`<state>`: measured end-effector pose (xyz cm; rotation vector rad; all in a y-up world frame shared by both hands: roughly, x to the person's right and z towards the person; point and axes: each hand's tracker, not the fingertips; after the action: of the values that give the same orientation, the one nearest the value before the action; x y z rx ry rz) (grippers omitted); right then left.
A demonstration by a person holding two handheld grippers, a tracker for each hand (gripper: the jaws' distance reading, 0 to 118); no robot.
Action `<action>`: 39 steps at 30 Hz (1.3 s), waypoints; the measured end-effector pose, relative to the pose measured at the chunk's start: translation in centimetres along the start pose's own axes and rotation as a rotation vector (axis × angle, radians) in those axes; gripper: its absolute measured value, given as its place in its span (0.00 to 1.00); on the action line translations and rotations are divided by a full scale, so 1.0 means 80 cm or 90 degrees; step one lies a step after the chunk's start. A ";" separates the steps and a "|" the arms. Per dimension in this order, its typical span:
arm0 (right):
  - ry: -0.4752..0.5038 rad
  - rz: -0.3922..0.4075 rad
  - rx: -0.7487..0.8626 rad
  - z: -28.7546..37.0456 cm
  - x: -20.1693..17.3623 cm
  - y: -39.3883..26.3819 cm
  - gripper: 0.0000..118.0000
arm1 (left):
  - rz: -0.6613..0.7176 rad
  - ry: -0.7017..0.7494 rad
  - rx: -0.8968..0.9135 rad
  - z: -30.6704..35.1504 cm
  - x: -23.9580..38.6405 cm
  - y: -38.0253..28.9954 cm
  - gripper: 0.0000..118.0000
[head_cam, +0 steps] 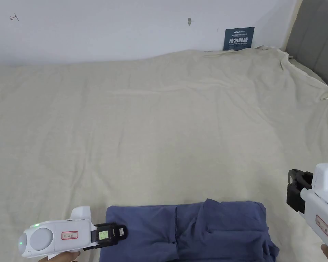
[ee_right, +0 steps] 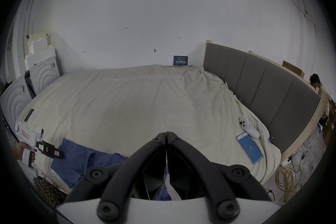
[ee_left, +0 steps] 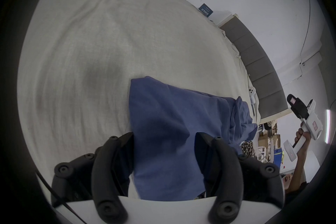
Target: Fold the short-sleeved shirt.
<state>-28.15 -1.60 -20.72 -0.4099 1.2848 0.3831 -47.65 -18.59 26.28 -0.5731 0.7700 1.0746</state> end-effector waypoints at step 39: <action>0.052 -0.002 0.042 0.009 -0.015 0.025 0.00 | 0.048 0.073 0.090 0.164 0.113 0.017 0.03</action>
<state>-28.78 0.42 -19.57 -0.3746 1.3728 0.3239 -42.91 -3.32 27.16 -0.4924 0.9665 1.0536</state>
